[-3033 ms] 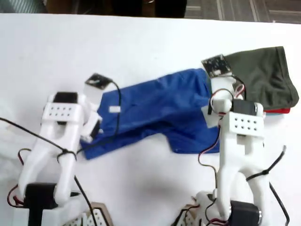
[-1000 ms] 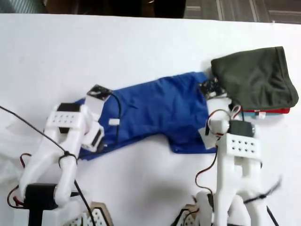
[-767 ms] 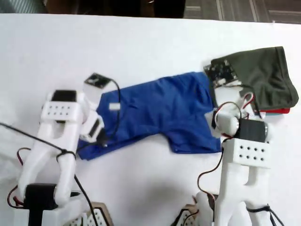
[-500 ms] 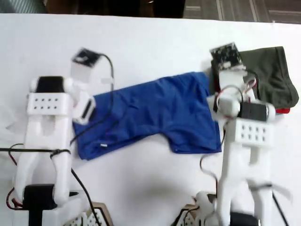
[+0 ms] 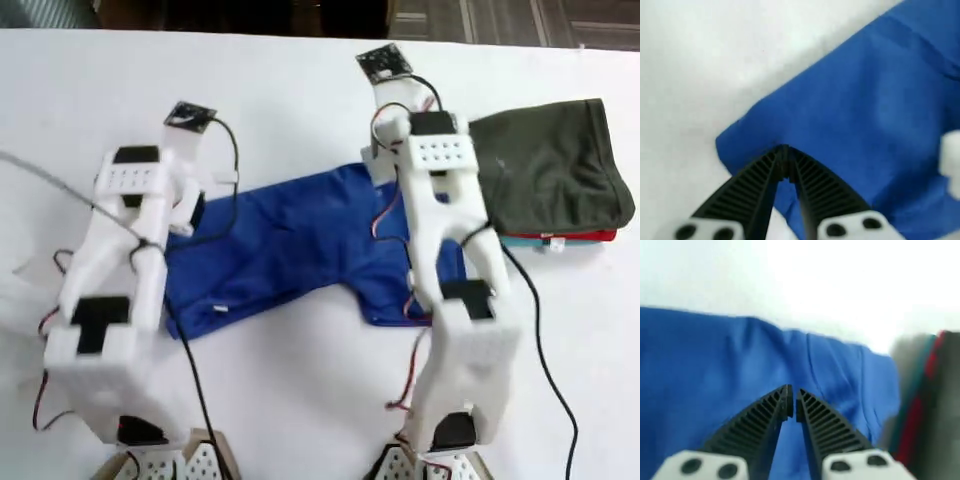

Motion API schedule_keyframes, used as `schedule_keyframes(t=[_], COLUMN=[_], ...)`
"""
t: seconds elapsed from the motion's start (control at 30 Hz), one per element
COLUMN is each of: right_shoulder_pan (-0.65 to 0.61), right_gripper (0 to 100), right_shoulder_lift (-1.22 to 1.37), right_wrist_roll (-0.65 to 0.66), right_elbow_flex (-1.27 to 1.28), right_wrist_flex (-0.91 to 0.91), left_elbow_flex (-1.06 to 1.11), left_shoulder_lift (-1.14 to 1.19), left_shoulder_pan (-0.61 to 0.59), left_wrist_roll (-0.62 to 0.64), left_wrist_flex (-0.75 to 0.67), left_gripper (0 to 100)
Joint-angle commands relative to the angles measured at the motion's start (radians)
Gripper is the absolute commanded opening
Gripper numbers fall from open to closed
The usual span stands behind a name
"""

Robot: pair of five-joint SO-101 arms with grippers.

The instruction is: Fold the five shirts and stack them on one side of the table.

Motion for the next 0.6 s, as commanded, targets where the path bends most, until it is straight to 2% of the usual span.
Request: schedule_keyframes(t=[0.0,0.17,0.4,0.57], right_shoulder_pan=[0.007,0.064,0.105,0.102], right_gripper=[1.9,1.9,1.9,1.9], right_shoulder_lift=[0.16,0.344,0.51,0.57], right_wrist_roll=[-0.009,-0.003,-0.002,-0.002], right_elbow_flex=[-0.189,-0.414,-0.712,-0.856], right_wrist_flex=[0.027,0.105,0.216,0.298], left_elbow_flex=[-0.127,-0.407,-1.092,-1.543], left_shoulder_lift=[0.112,0.322,0.706,0.947], left_shoulder_pan=[-0.014,-0.071,-0.083,-0.058], left_wrist_roll=[0.006,0.006,0.003,0.003], left_wrist_flex=[0.003,0.132,0.446,0.594], left_gripper=[3,3,3,3])
